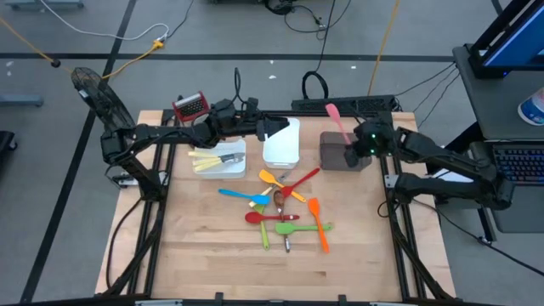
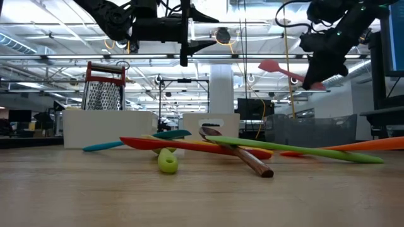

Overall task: Pick & Place Kitchen Items
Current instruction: Put the pink spatula into the black bin

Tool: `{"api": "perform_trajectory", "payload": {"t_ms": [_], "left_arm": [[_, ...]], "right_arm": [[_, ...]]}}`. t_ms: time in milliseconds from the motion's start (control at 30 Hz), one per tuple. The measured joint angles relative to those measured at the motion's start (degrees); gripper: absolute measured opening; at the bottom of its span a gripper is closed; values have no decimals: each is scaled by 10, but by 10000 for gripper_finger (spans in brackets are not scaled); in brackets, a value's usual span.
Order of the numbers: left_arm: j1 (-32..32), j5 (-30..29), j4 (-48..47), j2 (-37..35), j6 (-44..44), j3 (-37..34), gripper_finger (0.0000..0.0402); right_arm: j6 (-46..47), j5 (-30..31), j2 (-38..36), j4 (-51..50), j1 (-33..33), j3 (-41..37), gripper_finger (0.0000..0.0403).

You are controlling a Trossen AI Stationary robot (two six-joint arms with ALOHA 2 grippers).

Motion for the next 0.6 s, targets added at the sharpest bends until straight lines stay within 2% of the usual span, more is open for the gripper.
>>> {"api": "perform_trajectory", "payload": {"t_ms": [233,600], "left_arm": [[0,-14,-1,0,0,0,257],[0,-30,-1,0,5,0,258]], "right_arm": [[-145,111,-1,-33,2,0,28],[-317,350,-1,-32,58,0,28]]}}
